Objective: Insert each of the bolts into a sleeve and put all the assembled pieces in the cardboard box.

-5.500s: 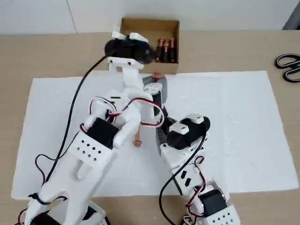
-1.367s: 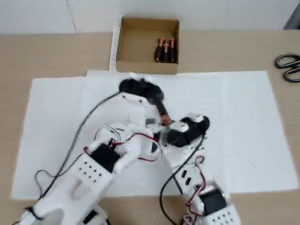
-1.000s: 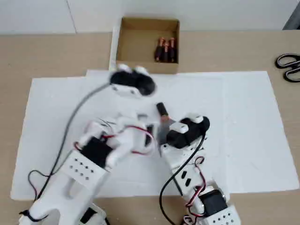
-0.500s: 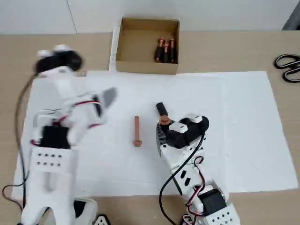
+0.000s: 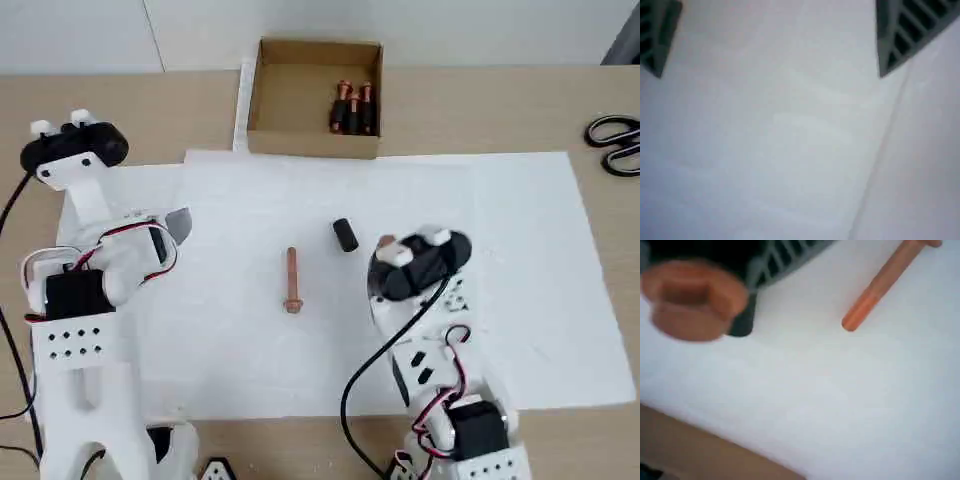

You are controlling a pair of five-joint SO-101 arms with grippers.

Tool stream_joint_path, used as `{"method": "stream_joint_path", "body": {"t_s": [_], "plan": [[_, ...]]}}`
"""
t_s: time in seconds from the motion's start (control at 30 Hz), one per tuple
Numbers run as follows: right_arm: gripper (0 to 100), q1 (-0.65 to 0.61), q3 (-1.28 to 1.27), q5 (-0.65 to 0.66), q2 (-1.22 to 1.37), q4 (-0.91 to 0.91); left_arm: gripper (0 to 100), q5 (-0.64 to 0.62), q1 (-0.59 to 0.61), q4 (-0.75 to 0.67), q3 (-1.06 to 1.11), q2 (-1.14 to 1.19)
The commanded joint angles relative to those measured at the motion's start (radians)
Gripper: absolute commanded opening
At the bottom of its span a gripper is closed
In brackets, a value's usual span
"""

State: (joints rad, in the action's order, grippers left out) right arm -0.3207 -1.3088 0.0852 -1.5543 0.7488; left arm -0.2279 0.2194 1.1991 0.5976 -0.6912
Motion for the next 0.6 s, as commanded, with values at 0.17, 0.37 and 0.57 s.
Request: {"method": "stream_joint_path", "body": {"t_s": [0.17, 0.37, 0.57], "plan": [[0.3, 0.073, 0.609, 0.006, 0.769, -0.225, 26, 0.006, 0.005, 0.000, -0.013, -0.012], [0.3, 0.071, 0.965, 0.006, 1.233, -0.407, 26, 0.009, 0.005, 0.000, 0.022, -0.012], [0.3, 0.061, 1.298, 0.006, 1.667, -0.582, 26, 0.009, 0.005, 0.000, 0.022, -0.012]]}}
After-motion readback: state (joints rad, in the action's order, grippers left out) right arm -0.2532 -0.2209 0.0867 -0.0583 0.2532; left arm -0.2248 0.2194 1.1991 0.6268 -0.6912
